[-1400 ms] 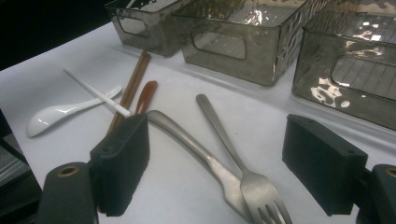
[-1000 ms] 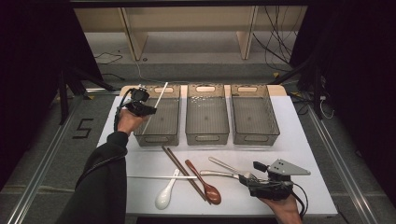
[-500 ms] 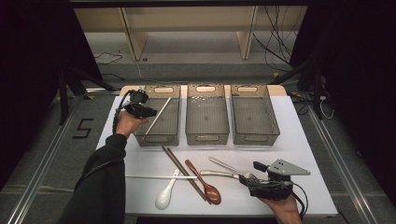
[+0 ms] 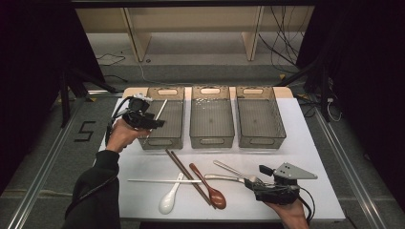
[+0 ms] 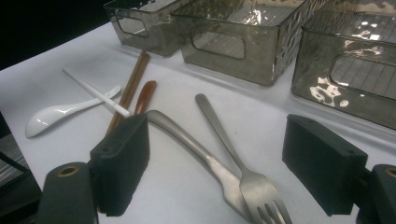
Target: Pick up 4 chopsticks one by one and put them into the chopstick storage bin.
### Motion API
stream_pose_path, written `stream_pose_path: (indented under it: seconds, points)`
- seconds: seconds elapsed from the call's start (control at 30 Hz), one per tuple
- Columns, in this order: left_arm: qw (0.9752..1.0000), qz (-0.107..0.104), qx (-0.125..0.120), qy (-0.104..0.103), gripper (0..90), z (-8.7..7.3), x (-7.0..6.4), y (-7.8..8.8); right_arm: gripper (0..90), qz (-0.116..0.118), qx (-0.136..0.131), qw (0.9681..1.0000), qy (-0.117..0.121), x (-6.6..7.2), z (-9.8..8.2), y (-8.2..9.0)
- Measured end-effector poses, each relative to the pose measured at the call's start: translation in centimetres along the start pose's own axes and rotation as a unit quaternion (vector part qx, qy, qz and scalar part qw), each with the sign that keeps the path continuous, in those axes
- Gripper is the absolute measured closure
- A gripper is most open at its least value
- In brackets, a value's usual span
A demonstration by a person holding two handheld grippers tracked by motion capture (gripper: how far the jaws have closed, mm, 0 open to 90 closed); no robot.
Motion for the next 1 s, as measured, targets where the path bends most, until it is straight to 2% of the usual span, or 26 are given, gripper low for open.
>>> stream_pose_path:
  seconds: [0.23,0.4,0.67,0.73,0.83,0.9,0.93,0.97,1.0]
  points:
    - [0.9985,-0.009,0.018,-0.051,36.6,-1.8,-2.9,0.3,23.9,0.000,0.000,1.0000,0.000,0.0,0.0,0.0]
    - [0.9967,-0.016,0.028,-0.075,33.1,-2.9,-4.4,0.2,23.9,-0.001,0.000,1.0000,0.000,0.0,0.0,0.0]
    - [0.9907,-0.034,0.054,-0.120,30.7,-4.7,-6.9,-0.1,23.9,-0.001,0.000,1.0000,0.002,0.0,0.1,0.0]
    - [0.9880,-0.027,0.068,-0.136,30.8,-5.2,-7.4,-0.4,23.9,0.000,-0.002,1.0000,0.002,0.1,0.1,0.1]
    - [0.9817,-0.025,0.096,-0.162,31.0,-6.2,-8.2,-0.8,23.9,0.000,-0.003,1.0000,0.000,0.0,0.1,0.2]
    - [0.9784,-0.027,0.110,-0.173,31.7,-6.9,-8.9,-1.3,23.9,-0.001,-0.003,1.0000,0.000,0.0,0.1,0.2]
    - [0.9759,-0.026,0.121,-0.180,32.1,-7.3,-9.1,-1.5,23.9,-0.001,-0.004,1.0000,0.001,0.0,0.2,0.2]
    - [0.9721,-0.024,0.135,-0.190,32.3,-7.7,-9.2,-1.7,23.9,-0.001,-0.004,1.0000,0.001,0.1,0.2,0.2]
    - [0.9693,-0.022,0.145,-0.197,32.4,-8.0,-9.3,-1.9,23.9,-0.001,-0.004,1.0000,0.001,0.1,0.2,0.2]
Point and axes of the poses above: each handheld gripper's, and its own axes: y roughly backward along the jaws, z roughly out of its top, x roughly to its left, the point moved 9 cm from there along -y, roughly forward along the jaws, and after that the axes turned 13 degrees about x, right-handed, at the moved point
